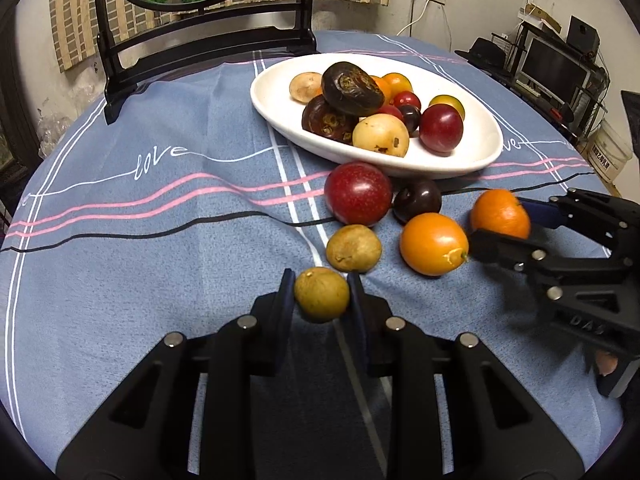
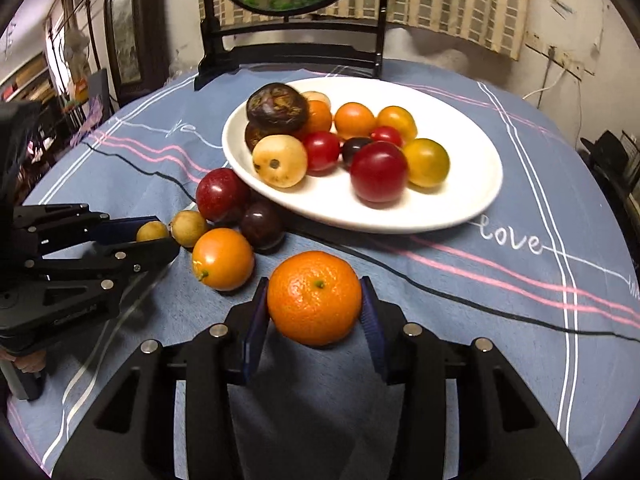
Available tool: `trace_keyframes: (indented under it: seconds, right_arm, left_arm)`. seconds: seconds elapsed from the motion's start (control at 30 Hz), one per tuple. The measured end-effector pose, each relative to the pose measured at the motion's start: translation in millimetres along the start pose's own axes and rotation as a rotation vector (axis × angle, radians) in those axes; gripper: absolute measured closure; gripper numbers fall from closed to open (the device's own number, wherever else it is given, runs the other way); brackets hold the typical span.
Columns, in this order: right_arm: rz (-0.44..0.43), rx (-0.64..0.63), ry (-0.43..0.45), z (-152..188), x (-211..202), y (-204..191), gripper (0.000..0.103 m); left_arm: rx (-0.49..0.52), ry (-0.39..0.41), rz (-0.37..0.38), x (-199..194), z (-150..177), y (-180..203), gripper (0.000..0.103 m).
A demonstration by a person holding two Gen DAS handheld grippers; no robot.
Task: Organize fruits
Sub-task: 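Lower the yellow fruit and tangerine onto the plate and open both tools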
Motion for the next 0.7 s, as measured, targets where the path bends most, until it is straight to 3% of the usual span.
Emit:
trace_keyframes:
  seconds: [0.3,0.5,0.7]
  right_arm:
    - [-0.029,0.054,0.082,-8.0,-27.3,13.4,0.059]
    - [-0.017,0.082,0.172,-30.3,-53.4,26.1,0.059]
    - [0.043,0.004,0.206,-53.1,-58.7,33.8,0.059]
  left_arm:
    - [0.009,0.033,-0.011,-25.4,-9.5,10.3,0.077]
    - [0.051,0.077,-0.006,-45.4,-39.6,28.4,0.077]
    - [0.069,0.108,0.005,-45.2,-82.4,43.4,0.077]
Point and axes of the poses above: each gripper's, at about its wrist camera, not at the fingertips, and x roughly the way its jaws point, y to its right, z to its underside, the point moved 7 cm from there along x, roughly the way its jaws point, and after that the axes turned 6 degrees about z, right-handed, at the moved point
